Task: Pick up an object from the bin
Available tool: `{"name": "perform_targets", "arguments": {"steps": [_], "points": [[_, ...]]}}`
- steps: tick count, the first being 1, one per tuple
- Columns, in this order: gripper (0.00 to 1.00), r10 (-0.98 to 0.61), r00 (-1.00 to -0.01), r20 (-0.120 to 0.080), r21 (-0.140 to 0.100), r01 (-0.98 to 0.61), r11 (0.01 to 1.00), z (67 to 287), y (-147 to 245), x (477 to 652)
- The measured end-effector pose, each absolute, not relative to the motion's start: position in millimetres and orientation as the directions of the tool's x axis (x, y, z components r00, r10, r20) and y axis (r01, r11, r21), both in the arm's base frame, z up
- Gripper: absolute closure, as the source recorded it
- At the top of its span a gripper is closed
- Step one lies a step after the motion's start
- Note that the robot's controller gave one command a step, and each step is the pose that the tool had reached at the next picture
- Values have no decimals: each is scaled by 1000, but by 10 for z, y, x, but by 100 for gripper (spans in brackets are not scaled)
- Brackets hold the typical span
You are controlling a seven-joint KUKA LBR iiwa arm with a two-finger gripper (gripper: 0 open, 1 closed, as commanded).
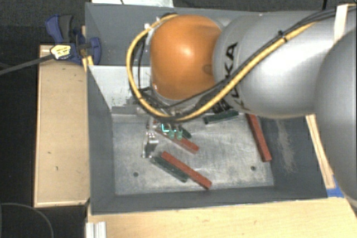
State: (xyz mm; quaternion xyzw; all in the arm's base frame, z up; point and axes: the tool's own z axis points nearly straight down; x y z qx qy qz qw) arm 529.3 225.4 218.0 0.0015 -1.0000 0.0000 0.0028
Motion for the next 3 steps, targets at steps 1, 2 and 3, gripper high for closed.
{"name": "perform_targets", "arguments": {"steps": [1,2,3], "points": [[0,2,-1000,-2,2,2,1000,2224,2241,5314],[0,-183,-983,-7,3,-183,983,1897,1893,5175],[0,-168,-986,-1,1,-168,986,1600,1466,5138]]}}
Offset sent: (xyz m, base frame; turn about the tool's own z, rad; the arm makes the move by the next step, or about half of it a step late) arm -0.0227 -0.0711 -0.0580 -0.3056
